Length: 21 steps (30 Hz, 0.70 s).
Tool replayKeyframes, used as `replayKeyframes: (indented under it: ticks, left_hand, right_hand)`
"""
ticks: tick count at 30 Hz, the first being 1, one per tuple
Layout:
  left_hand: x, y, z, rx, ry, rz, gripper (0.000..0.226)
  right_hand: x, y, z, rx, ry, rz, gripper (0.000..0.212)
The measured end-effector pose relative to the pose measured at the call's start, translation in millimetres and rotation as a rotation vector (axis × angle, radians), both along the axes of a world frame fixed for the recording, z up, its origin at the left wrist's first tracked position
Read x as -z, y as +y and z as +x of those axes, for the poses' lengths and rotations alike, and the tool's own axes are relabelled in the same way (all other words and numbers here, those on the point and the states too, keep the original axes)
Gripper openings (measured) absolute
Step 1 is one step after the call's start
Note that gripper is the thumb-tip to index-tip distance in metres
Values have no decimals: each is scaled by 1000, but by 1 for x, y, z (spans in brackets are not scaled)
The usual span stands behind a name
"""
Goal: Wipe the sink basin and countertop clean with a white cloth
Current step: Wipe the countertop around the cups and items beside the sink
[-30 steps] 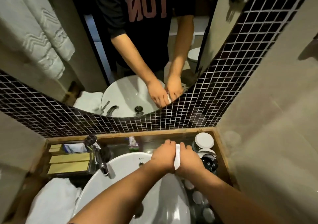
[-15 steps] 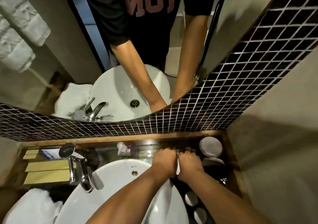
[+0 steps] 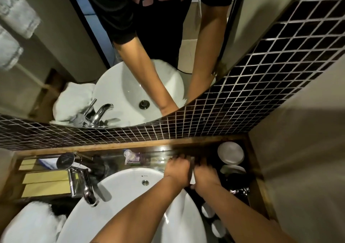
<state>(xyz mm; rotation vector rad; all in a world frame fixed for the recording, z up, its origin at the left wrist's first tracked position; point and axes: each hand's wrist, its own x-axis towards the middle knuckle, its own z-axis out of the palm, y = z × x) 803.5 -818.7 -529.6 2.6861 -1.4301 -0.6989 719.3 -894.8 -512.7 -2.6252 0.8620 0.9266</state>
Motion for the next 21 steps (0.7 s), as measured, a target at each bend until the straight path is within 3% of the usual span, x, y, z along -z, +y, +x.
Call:
replayKeyframes:
  ticks: [5, 7, 9, 12, 16, 18, 21]
  left_hand:
    - [-1, 1, -4, -22, -1, 74, 74]
    - [-9, 7, -10, -58, -6, 111, 100]
    - [-24, 16, -19, -101, -10, 120, 108]
    - [-47, 33, -38, -111, -19, 99, 91]
    - [-62, 52, -70, 14, 21, 48, 59]
    - [-64, 56, -89, 94, 3, 16, 45]
    - [-59, 54, -119, 179, -4, 48, 45]
  right_hand:
    - [-3, 7, -7, 53, -64, 33, 81]
    - [-8, 13, -14, 97, -105, 70, 91]
    - [-23, 19, -22, 116, -157, 103, 99]
    - [-53, 32, -45, 141, -234, 91, 89]
    - [-71, 47, -93, 85, -309, 40, 44]
    - [-71, 53, -118, 65, -302, 53, 33]
    - [-71, 62, -149, 201, -304, 101, 27]
